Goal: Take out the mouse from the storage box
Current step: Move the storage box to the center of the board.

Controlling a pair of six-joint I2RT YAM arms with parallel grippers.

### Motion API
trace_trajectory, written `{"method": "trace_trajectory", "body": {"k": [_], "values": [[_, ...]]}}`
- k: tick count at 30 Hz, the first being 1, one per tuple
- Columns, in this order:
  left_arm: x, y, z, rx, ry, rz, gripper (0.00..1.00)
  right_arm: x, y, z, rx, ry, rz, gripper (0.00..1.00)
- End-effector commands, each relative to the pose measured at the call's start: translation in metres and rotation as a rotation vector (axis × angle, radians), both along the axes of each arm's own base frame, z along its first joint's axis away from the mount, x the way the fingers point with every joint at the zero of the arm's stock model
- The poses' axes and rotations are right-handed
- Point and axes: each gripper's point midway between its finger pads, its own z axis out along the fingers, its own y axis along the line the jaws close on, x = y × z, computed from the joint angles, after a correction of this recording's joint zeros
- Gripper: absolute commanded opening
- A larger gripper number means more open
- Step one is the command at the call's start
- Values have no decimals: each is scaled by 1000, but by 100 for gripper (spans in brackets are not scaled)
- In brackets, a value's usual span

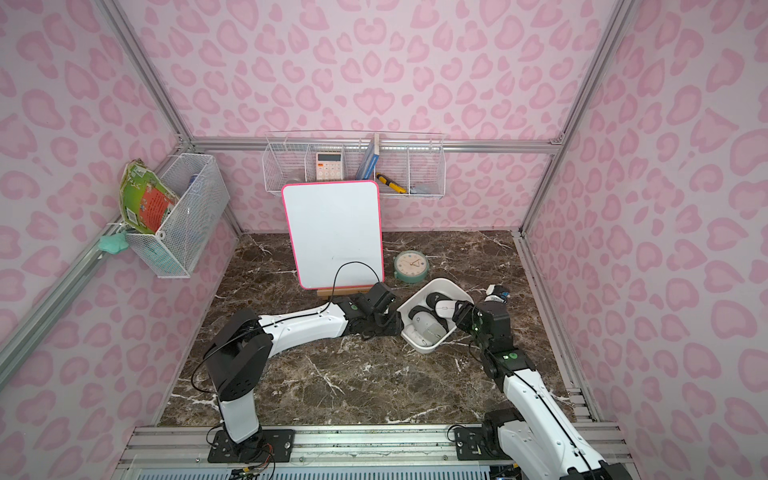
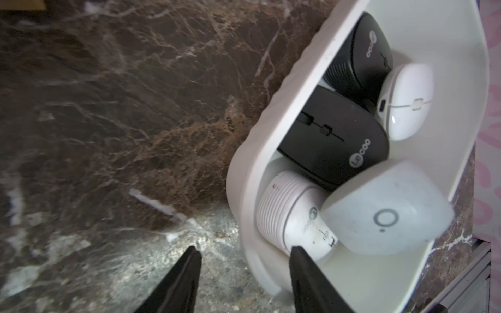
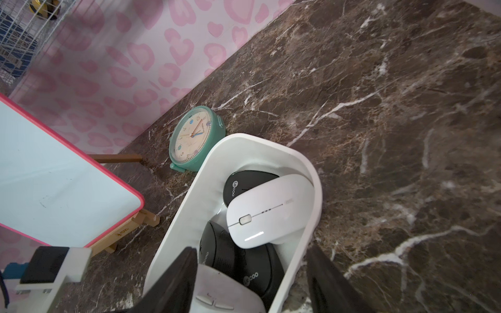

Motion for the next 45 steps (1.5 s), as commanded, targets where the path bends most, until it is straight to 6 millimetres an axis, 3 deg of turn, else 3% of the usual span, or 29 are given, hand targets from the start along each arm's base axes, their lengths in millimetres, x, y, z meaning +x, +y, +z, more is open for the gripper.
{"method": "trace_trajectory", "body": {"k": [1,3,11,18,22,30,37,45], "values": [[-9,41,-20,124,49,53,49,2,7,3,-3,-20,41,67],[-8,51,-19,124,52,72,43,3,9,3,-3,-21,50,68],[0,94,-5,150,11,156,41,8,27,-6,8,9,131,70],[8,107,10,157,-30,171,41,-2,67,-21,44,44,280,73],[11,116,3,127,-9,202,40,-15,91,-29,43,63,364,79],[12,106,-4,57,41,200,37,-25,97,-62,57,171,375,82],[31,110,8,37,8,225,36,-26,139,-53,166,151,502,82],[59,110,9,-15,23,255,34,-6,168,-47,213,149,533,81]]}}
